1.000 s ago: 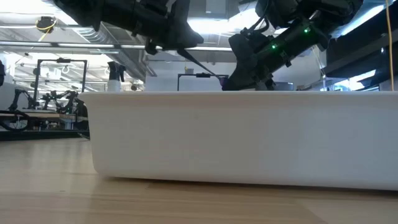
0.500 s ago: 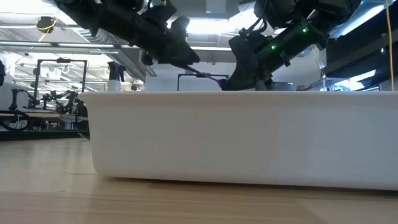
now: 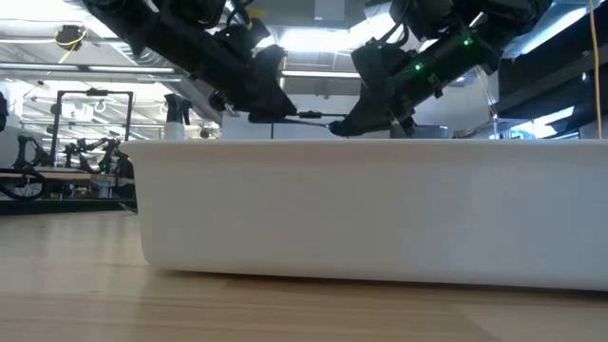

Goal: Sort silverware
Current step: Put the purple fork into the white silverware tray

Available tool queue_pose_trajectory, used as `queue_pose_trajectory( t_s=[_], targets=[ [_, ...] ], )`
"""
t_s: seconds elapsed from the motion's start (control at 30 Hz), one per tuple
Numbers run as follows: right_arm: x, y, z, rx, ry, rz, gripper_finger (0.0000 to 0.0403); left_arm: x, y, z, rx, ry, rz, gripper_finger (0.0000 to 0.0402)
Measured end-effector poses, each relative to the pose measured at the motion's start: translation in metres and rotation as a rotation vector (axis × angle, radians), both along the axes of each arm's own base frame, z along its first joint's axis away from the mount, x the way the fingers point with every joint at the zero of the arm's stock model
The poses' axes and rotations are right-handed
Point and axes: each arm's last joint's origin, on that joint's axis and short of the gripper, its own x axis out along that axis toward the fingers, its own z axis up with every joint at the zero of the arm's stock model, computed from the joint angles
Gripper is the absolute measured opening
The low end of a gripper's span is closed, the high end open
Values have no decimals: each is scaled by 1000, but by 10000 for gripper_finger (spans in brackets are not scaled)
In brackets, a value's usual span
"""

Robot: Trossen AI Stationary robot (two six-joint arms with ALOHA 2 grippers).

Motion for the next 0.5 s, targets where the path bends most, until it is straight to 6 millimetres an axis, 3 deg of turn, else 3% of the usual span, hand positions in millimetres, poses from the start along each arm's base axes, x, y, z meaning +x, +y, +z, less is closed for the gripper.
queue_pose_trajectory(
  t_s=[0.37, 0.5],
  targets=[
    [-7, 1, 17, -25, -45, 24, 0, -1, 0, -2, -6, 20, 3, 125],
    [-10, 1, 18, 12, -31, -1, 0, 2, -9, 4, 16, -37, -35, 125]
  ],
)
